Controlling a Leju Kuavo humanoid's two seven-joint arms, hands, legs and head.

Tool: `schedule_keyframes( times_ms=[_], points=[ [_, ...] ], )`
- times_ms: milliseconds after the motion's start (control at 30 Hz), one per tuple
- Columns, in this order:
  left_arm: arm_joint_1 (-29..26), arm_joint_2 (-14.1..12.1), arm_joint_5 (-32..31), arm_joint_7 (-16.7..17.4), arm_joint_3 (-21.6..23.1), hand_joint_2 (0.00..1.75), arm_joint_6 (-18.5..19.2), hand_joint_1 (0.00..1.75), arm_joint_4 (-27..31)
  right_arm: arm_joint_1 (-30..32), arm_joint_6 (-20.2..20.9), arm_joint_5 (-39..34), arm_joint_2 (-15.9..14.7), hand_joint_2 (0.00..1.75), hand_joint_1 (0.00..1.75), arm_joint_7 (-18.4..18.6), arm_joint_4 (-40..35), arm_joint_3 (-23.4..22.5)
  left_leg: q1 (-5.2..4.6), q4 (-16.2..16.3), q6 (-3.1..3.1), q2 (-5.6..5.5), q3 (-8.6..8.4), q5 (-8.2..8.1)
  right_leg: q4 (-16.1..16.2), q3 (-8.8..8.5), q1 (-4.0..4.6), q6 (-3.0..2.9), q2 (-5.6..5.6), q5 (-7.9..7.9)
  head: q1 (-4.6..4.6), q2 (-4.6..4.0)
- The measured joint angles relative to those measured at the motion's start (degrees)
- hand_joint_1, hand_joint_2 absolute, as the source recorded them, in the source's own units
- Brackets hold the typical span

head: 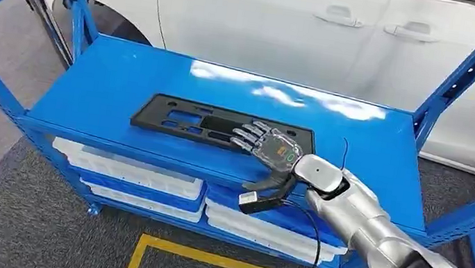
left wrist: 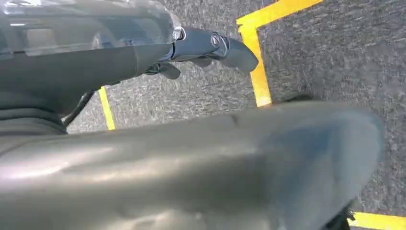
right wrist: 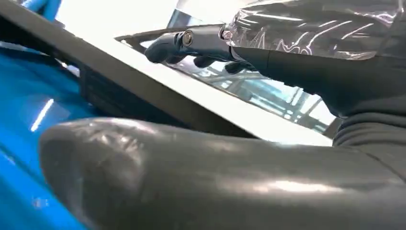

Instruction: Take the parts from the cabinet and place them on the table.

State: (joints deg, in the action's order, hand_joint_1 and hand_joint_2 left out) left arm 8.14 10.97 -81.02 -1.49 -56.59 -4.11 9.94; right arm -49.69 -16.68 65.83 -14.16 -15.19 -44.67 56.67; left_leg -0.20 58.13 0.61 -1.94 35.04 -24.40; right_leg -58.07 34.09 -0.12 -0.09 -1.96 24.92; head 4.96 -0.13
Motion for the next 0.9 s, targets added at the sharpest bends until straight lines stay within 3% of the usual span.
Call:
schedule_keyframes(
  times_ms=[67, 133, 200, 233, 267, 300, 333, 400, 433, 467, 533, 600, 633, 667, 733, 767, 800, 833, 900],
  points=[
    [0.05, 0.0, 0.0, -0.07, 0.0, 0.0, -0.02, 0.0, 0.0, -0.69, 0.07, 0.13, 0.0, 0.0, 0.0, 0.31, 1.33, -0.63, -0.11, -0.57, 0.94, 0.03, -0.35, 0.45, 0.19, -0.06, -0.05, 0.8, -0.02, -0.09, 0.0, 0.0],
    [0.24, 0.02, 0.02, -0.13, 0.0, 0.0, -0.04, 0.0, 0.0, -1.26, 0.09, 0.13, 0.41, 0.0, 0.0, 0.33, 2.64, -1.33, 0.2, -1.01, 1.59, -0.03, -0.68, 0.99, -2.38, 1.05, -0.39, 1.03, 0.39, 2.2, 0.0, 0.0],
    [0.26, 0.02, 0.02, -0.17, 0.0, 0.0, -0.04, 0.0, 0.0, -1.64, 0.43, 0.13, 0.85, 0.0, 0.0, 0.44, 4.32, -1.79, 0.14, -1.0, 1.67, -0.03, -0.63, 0.99, -11.64, 5.1, -0.63, 1.29, 1.13, 6.61, 0.0, 0.0],
    [0.21, 0.0, 0.02, -0.17, -0.02, 0.0, -0.02, 0.0, 0.0, -1.61, 0.63, 0.13, 0.94, 0.0, 0.0, 0.48, 5.09, -1.94, 0.12, -0.98, 1.73, -0.05, -0.6, 0.96, -15.89, 7.05, -0.69, 1.42, 1.19, 7.99, 0.0, 0.0],
    [0.15, 0.0, 0.02, -0.2, -0.02, 0.0, 0.0, 0.0, 0.0, -1.59, 0.66, 0.13, 1.03, 0.0, 0.0, 0.59, 5.73, -2.08, 0.13, -0.95, 1.74, -0.07, -0.61, 0.95, -18.22, 8.23, -0.76, 1.51, 1.19, 8.21, 0.0, 0.0],
    [0.13, 0.0, 0.02, -0.22, -0.02, 0.0, 0.04, 0.0, 0.0, -1.65, 0.63, 0.11, 1.07, 0.0, 0.0, 0.74, 6.41, -2.32, 0.14, -0.93, 1.73, -0.14, -0.65, 0.94, -17.57, 8.04, -0.85, 1.55, 1.19, 7.06, 0.0, 0.0],
    [0.15, 0.02, 0.02, -0.26, -0.02, 0.0, 0.13, 0.0, 0.0, -1.85, 0.61, 0.06, 1.07, 0.0, 0.0, 0.9, 7.04, -2.71, 0.16, -0.82, 1.68, -0.19, -0.69, 0.87, -13.88, 6.35, -0.91, 1.49, 1.17, 4.56, 0.0, 0.0],
    [0.17, 0.02, 0.0, -0.33, 0.0, 0.0, 0.2, 0.0, 0.0, -2.54, 0.59, 0.06, 1.09, 0.0, 0.0, 1.18, 7.86, -3.28, 0.17, -0.46, 1.31, -0.2, -0.77, 0.56, -3.23, 1.25, -0.91, 1.05, 0.57, -0.61, 0.0, 0.0],
    [0.16, 0.02, 0.0, -0.39, 0.0, 0.0, 0.24, 0.0, 0.0, -2.85, 0.57, 0.06, 1.14, 0.0, 0.0, 1.27, 8.24, -3.47, -0.08, -0.39, 1.04, -0.15, -0.53, 0.4, -1.18, -0.11, -0.48, 0.84, -0.67, 0.11, 0.0, 0.0],
    [0.18, 0.02, 0.0, -0.44, 0.0, 0.0, 0.24, 0.0, 0.0, -3.13, 0.59, 0.09, 1.27, 0.0, 0.0, 1.29, 8.44, -3.56, -0.26, -0.1, 0.87, 0.01, -0.18, 0.33, 0.19, -0.17, -0.14, 0.69, -0.5, 0.29, 0.0, 0.0],
    [0.06, 0.02, 0.0, -0.44, 0.0, 0.0, 0.24, 0.0, 0.0, -3.1, 0.57, 0.13, 1.27, 0.0, 0.0, 1.31, 8.96, -3.74, -0.13, -0.43, 0.32, 0.2, -0.18, 0.51, -0.28, 0.12, 0.01, 0.35, -0.2, 0.35, 0.0, 0.0],
    [0.16, -0.02, 0.0, -0.44, 0.0, 0.0, 0.26, 0.0, 0.0, -3.13, 0.57, 0.13, 1.27, 0.0, 0.0, 1.35, 9.33, -4.07, -0.17, 0.08, -0.35, 0.28, -0.18, -0.09, 0.53, -0.23, -0.61, -0.36, -0.25, -0.11, 0.0, 0.0],
    [0.21, -0.02, 0.0, -0.46, 0.0, 0.0, 0.26, 0.0, 0.0, -3.23, 0.55, 0.13, 1.27, 0.0, 0.0, 1.35, 9.4, -4.13, -0.15, 1.78, -0.72, 0.5, 0.48, -1.34, 0.59, -0.36, -0.56, -0.66, -0.39, -0.11, 0.02, 0.0],
    [0.21, 0.0, 0.0, -0.46, 0.0, 0.0, 0.26, 0.0, 0.0, -3.33, 0.57, 0.13, 1.14, 0.0, 0.0, 1.36, 9.55, -4.17, -0.12, 5.6, -0.98, 0.65, 2.25, -3.64, 0.58, -0.35, -0.5, -0.98, -0.4, -0.06, 0.0, 0.0],
    [0.11, 0.0, 0.0, -0.46, 0.0, 0.0, 0.26, 0.0, 0.0, -3.29, 0.57, 0.13, 0.79, 0.0, 0.0, 1.35, 9.79, -4.17, 0.0, 15.13, -1.35, 0.76, 6.95, -7.85, 0.56, -0.31, -0.31, -1.12, -0.48, 0.01, 0.02, 0.0],
    [0.07, -0.02, 0.0, -0.46, 0.0, 0.0, 0.26, 0.0, 0.0, -3.24, 0.57, 0.13, 0.7, 0.0, 0.0, 1.35, 9.9, -4.17, 0.03, 17.79, -1.47, 0.77, 8.37, -8.32, 0.54, -0.3, -0.27, -1.12, -0.48, 0.01, 0.0, 0.0],
    [0.05, -0.02, 0.0, -0.46, 0.0, 0.0, 0.26, 0.0, 0.0, -3.21, 0.59, 0.15, 0.7, 0.0, 0.0, 1.44, 10.05, -4.17, 0.08, 17.57, -1.52, 0.77, 8.41, -7.4, 0.53, -0.32, -0.24, -1.12, -0.48, 0.01, 0.0, 0.0],
    [0.1, -0.07, 0.0, -0.52, 0.0, 0.0, 0.26, 0.0, 0.0, -3.22, 0.59, 0.17, 0.7, 0.0, 0.0, 1.59, 10.23, -4.17, 0.15, 14.61, -1.5, 0.77, 7.1, -5.35, 0.49, -0.35, -0.24, -1.1, -0.45, 0.02, 0.02, 0.0],
    [0.22, -0.09, 0.0, -0.74, 0.0, 0.0, 0.26, 0.0, 0.0, -3.28, 0.63, 0.24, 0.7, 0.0, 0.0, 1.79, 10.45, -4.26, 0.36, 4.47, -1.39, 0.65, 2.14, -0.39, 0.31, -0.53, -0.26, -0.75, -0.38, 0.25, 0.0, 0.0]
  ],
)
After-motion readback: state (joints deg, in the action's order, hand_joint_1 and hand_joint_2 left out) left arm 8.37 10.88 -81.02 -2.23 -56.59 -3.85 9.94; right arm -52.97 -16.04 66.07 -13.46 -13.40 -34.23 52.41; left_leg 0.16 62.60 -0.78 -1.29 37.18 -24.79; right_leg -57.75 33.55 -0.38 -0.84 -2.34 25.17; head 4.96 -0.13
